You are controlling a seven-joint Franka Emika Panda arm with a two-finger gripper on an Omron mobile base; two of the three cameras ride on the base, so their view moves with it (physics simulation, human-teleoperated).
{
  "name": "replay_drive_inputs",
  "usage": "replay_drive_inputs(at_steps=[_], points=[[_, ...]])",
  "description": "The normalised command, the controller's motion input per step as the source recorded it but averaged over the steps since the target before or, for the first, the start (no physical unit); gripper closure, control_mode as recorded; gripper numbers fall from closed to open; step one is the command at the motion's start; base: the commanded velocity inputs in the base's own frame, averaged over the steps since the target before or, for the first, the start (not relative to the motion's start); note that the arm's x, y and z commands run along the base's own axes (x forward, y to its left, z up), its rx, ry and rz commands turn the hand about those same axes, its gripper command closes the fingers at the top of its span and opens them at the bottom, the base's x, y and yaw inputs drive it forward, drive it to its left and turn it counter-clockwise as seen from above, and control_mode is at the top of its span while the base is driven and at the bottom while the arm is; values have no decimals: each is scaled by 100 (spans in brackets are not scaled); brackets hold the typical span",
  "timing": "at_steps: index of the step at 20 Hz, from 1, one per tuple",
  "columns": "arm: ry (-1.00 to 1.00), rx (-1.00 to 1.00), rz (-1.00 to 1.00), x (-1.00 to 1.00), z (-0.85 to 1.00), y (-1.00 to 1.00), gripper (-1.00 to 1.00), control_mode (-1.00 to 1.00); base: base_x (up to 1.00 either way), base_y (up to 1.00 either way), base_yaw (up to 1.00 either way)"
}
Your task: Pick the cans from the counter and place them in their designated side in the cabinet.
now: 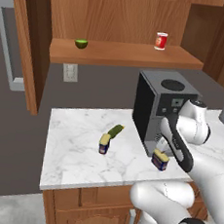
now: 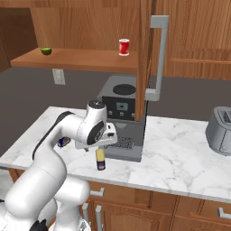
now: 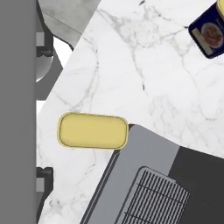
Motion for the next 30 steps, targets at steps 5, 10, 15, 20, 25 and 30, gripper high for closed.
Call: replay_drive_inputs(at_steps=[5,10,15,20,25,30], points=[[1,0,1,5,-16,-5,-100,-100,0,0,0],[1,0,1,9,-14,-5,-100,-100,0,0,0],[1,0,1,8,-15,-4,-100,-100,0,0,0],[1,0,1,5,-15,-1,-100,-100,0,0,0],[0,0,1,0,-15,0,-100,-100,0,0,0],[1,0,0,0,-15,0,-100,-100,0,0,0]])
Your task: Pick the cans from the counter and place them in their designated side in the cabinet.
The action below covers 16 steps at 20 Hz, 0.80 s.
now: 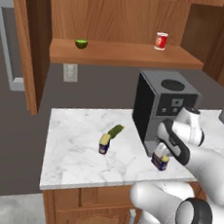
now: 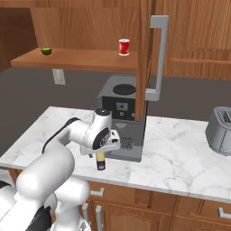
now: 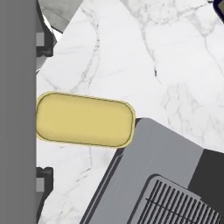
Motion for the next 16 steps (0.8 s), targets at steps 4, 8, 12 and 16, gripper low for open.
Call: replay_drive_inputs(at_steps=[4,8,12,16], points=[[1,0,0,0,-15,0,-100,-100,0,0,0],[2,0,0,0,-14,0,-100,-100,0,0,0],[1,0,0,3,-10,0,-100,-100,0,0,0],[1,0,0,13,-4,0,-100,-100,0,0,0]])
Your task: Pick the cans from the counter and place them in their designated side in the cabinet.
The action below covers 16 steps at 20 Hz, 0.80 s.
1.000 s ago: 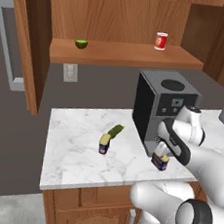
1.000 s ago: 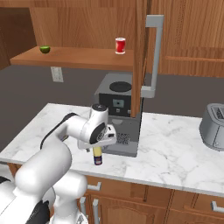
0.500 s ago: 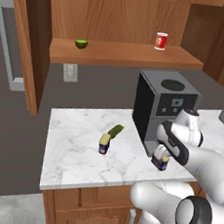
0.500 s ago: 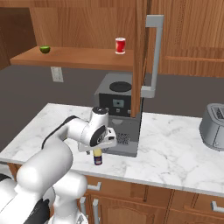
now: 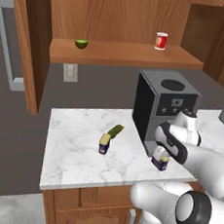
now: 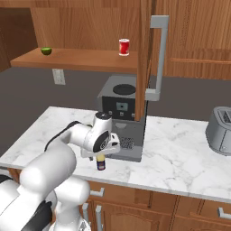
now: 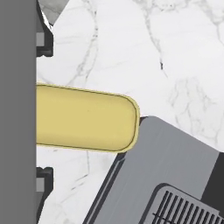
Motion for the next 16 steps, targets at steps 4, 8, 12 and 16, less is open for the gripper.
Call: replay_drive_inputs(at_steps=[4,8,12,16], points=[[1,0,0,19,-1,0,-100,-100,0,0,0],[2,0,0,15,-4,0,-100,-100,0,0,0],[1,0,0,5,-10,0,-100,-100,0,0,0],[2,0,0,0,-12,0,-100,-100,0,0,0]])
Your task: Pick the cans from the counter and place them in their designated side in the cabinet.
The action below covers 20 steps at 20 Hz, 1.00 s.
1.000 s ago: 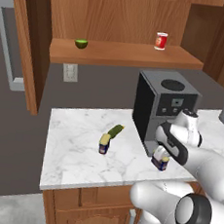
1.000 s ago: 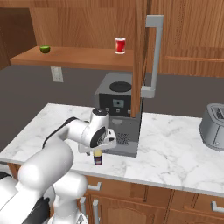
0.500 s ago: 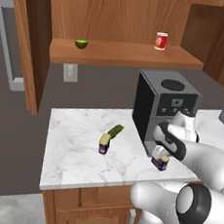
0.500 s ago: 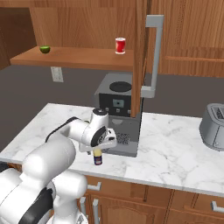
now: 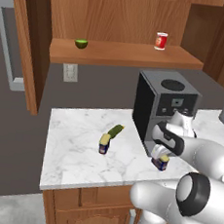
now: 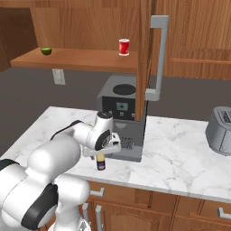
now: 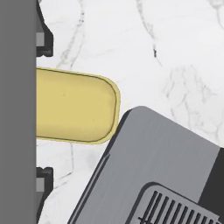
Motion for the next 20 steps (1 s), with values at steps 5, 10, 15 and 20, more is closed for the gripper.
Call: replay_drive_inputs(at_steps=[5,10,15,20], points=[[1,0,0,0,-13,0,-100,-100,0,0,0],[0,0,0,0,-13,0,-100,-100,0,0,0],[0,0,0,0,-9,0,100,-100,0,0,0],[0,0,0,0,0,0,100,-100,0,0,0]])
